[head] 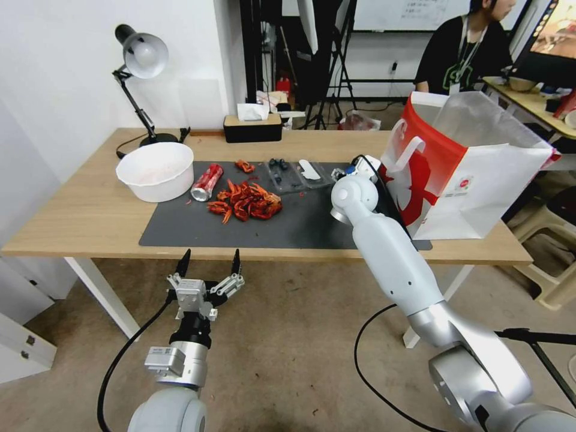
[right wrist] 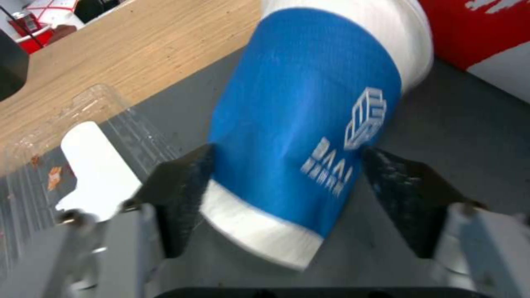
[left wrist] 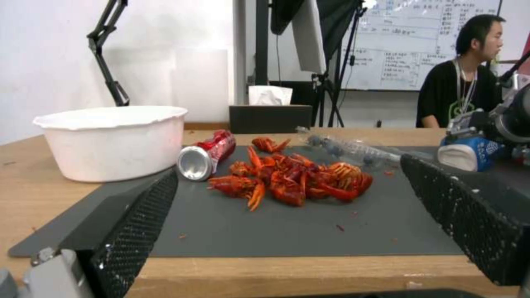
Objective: Pick up the trash from the table and place it into the takeout bag.
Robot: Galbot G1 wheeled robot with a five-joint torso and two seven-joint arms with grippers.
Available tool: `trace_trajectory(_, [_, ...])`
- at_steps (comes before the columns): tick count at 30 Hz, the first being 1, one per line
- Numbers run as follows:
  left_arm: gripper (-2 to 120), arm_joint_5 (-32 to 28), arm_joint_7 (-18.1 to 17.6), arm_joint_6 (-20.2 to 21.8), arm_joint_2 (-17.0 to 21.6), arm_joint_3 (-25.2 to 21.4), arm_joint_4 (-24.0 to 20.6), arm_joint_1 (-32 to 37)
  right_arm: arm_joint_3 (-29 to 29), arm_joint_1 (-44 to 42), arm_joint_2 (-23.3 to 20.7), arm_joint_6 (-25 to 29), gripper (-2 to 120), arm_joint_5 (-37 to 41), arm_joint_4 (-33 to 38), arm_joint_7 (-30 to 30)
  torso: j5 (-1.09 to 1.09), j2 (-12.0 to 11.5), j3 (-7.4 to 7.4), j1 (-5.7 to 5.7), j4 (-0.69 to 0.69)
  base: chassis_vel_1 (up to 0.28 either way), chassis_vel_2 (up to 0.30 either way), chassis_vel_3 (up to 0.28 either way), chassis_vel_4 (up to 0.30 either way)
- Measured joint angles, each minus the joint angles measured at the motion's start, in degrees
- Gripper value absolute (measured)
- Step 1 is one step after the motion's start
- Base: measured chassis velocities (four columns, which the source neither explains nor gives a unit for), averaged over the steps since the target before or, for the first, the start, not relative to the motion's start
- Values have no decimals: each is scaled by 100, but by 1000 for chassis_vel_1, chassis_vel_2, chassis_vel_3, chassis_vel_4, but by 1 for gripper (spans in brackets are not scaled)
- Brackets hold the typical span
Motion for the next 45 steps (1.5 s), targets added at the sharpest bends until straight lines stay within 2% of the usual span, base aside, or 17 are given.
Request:
trace_trajectory(3, [100, -5, -4, 0, 0, -3, 13, -8, 2, -18, 0, -18, 52, 0, 26, -3, 0, 0, 0, 0, 0, 0, 0, 0, 0])
trace_trajectory(4, [100, -5, -4, 0, 0, -3, 13, -8, 2, -18, 0, -18, 52, 0, 26, -3, 0, 0, 0, 0, 0, 0, 0, 0, 0])
trace_trajectory(7, [100, -5, -7, 0, 0, -1, 22, -15, 5, -64, -43, -60, 37, 23, 107, 15, 0, 0, 0, 0, -1, 0, 0, 0, 0])
trace_trajectory(8, [100, -5, -7, 0, 0, -1, 22, -15, 5, -64, -43, -60, 37, 23, 107, 15, 0, 0, 0, 0, -1, 0, 0, 0, 0])
trace_trajectory(10, [100, -4, -7, 1, 0, 12, 27, -17, 14, -94, -74, -98, 28, 45, 148, 53, 0, 0, 0, 0, -3, 0, 0, 0, 0])
trace_trajectory(16, [100, 4, -7, 0, 0, 19, 17, 1, 15, -162, -160, -182, 11, 124, 321, 126, 1, 0, 1, 0, -3, 0, 0, 0, 0])
trace_trajectory(23, [100, 7, -6, -23, 0, 19, -4, 24, -4, -235, -262, -200, 0, 137, 638, 138, 2, 0, 2, 0, 0, 0, 0, 0, 0])
trace_trajectory(29, [100, 9, -6, -37, 0, 18, -7, 33, -48, -353, -443, -173, 0, 0, 1091, -27, 1, 0, 2, 1, -2, 0, 0, 0, 0])
trace_trajectory(34, [100, 12, -6, -39, 0, 18, -8, 26, -121, -492, -645, -30, 0, -144, 1558, -395, 1, 0, 2, 0, -2, 0, 0, 0, 0])
trace_trajectory(37, [100, 16, -6, -40, 0, 20, -8, 16, -232, -658, -883, 347, 0, -211, 2090, -1281, 1, 0, 1, 0, -1, 0, 0, 0, 0])
trace_trajectory(38, [100, 16, -6, -40, 0, 20, -8, 16, -232, -658, -883, 347, 0, -211, 2090, -1281, 1, 0, 1, 0, -1, 0, 0, 0, 0])
trace_trajectory(41, [100, 17, -5, -39, 0, 17, -8, 14, -246, -775, -1068, 858, 0, -353, 2451, -2237, 0, 0, 0, 0, -1, 0, 0, 0, 0])
trace_trajectory(45, [100, 17, -5, -36, 0, 14, -8, 12, -149, -803, -1175, 1106, 0, -534, 2712, -2641, 1, 0, 0, 0, -1, 0, 0, 0, 0])
